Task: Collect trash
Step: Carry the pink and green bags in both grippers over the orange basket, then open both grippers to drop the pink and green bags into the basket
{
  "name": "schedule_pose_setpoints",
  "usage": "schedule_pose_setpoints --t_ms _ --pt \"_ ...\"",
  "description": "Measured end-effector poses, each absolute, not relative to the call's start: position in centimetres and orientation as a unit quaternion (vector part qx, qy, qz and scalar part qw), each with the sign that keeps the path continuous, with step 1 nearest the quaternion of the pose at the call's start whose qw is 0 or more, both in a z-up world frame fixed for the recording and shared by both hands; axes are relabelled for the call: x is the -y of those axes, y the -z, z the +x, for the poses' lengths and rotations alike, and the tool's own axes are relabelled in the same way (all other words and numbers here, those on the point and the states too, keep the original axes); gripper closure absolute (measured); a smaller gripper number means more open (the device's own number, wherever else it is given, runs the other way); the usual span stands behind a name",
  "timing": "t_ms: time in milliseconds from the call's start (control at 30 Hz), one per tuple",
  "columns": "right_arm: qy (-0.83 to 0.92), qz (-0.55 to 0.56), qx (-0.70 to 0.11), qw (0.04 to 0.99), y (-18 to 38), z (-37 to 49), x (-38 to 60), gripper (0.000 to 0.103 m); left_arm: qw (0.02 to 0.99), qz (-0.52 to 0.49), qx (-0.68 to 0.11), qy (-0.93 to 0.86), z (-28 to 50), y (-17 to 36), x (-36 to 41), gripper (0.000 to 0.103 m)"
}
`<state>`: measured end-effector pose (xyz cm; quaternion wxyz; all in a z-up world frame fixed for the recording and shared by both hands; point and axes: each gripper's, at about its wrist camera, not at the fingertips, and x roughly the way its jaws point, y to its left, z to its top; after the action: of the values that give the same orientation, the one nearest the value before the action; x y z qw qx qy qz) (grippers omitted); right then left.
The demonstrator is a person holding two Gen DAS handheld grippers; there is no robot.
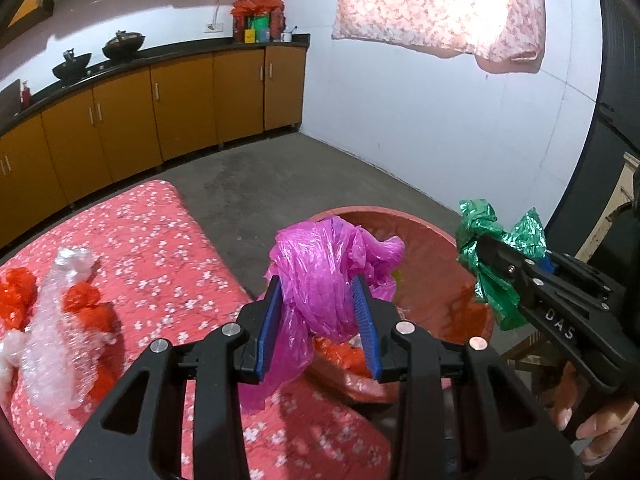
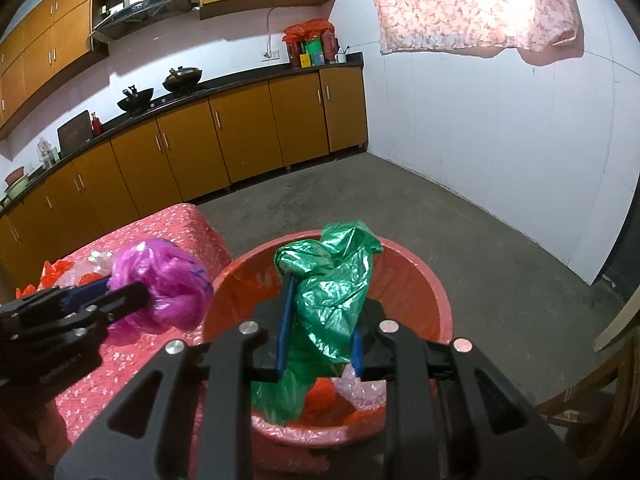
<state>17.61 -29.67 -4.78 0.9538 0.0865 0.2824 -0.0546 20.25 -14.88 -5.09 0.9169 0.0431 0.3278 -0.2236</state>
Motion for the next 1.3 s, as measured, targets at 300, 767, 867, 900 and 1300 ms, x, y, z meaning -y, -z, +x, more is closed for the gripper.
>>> schedule_pose_setpoints --t_ms 300,767,867,900,1300 --pt "0.056 0.103 -0.282 0.952 5.6 18.2 30.4 0.079 0.909 0.056 -0.335 0.24 21.5 6.2 17.3 0.067" --pt "0.056 0.115 -0.281 0.951 6.5 19.2 31.6 0.078 0.902 0.066 -0.349 0.244 22.8 7.7 18.9 0.067" --pt "0.056 0.121 -0.281 0.95 6.8 19.4 32.0 0.078 0.902 0.065 -0.35 0.246 23.2 7.7 19.1 0.067" --pt "0.055 0.122 -0.282 0.95 6.9 19.5 32.0 0.078 0.902 0.065 -0.349 0.247 23.3 7.7 19.2 0.067" --pt "0.056 0.14 -0.274 0.95 7.3 19.6 33.0 0.076 0.896 0.053 -0.356 0.259 24.1 8.2 19.8 0.064"
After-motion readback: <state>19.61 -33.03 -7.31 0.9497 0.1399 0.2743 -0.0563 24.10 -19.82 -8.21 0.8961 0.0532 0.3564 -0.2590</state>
